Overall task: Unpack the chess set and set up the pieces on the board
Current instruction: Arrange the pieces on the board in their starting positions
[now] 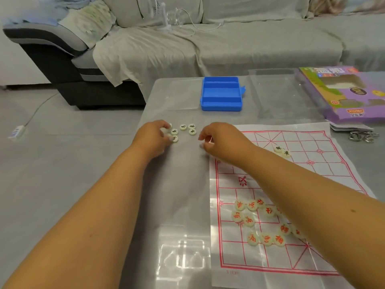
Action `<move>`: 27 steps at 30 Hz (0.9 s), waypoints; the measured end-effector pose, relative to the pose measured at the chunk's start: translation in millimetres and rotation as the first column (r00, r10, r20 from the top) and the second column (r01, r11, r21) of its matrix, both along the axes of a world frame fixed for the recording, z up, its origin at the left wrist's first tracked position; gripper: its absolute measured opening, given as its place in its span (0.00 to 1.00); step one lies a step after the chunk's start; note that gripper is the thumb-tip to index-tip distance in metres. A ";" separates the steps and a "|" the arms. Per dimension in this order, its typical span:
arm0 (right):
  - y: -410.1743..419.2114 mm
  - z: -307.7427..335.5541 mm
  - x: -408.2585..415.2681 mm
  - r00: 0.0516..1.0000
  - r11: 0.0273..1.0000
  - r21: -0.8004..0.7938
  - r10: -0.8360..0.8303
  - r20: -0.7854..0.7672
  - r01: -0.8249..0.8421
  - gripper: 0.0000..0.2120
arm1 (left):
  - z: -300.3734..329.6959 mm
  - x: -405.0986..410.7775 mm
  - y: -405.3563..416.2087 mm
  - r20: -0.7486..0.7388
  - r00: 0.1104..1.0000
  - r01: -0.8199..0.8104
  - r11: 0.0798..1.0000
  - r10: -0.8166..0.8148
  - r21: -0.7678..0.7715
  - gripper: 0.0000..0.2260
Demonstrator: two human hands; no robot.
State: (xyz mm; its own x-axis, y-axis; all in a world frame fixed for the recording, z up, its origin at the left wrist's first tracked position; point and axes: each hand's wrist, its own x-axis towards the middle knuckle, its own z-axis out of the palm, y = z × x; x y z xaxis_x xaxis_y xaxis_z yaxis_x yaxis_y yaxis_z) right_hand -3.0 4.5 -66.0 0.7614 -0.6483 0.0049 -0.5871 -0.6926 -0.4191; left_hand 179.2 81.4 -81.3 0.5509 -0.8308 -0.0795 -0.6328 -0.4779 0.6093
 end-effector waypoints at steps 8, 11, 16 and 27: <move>-38.5 -14.1 49.8 0.999 0.998 -0.034 -0.046 -0.026 0.045 0.22 | 9.3 27.3 -15.7 0.100 0.989 0.092 0.987 -0.106 0.134 0.05; -42.1 -16.6 59.8 0.995 0.998 -0.066 -0.019 -0.101 0.013 0.26 | 12.0 27.6 -14.2 0.029 0.989 0.140 0.979 -0.146 0.148 0.05; -39.6 -17.6 68.0 0.995 0.998 -0.070 -0.013 -0.102 0.006 0.21 | 15.9 22.4 -15.8 0.061 0.982 0.159 0.960 -0.177 0.232 0.04; -24.4 -16.5 62.0 0.996 0.999 0.036 0.017 -0.089 -0.014 0.13 | 11.3 24.4 17.5 0.040 0.973 0.231 0.971 -0.229 -0.066 0.11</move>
State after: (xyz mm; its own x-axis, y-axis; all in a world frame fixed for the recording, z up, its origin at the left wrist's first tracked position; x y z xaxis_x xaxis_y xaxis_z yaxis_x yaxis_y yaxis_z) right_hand 59.1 -19.9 -82.5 0.7678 -0.6350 -0.0857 -0.6123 -0.6878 -0.3899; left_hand 203.6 98.9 -70.0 0.3454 -0.9384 -0.0022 -0.7403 -0.2739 0.6140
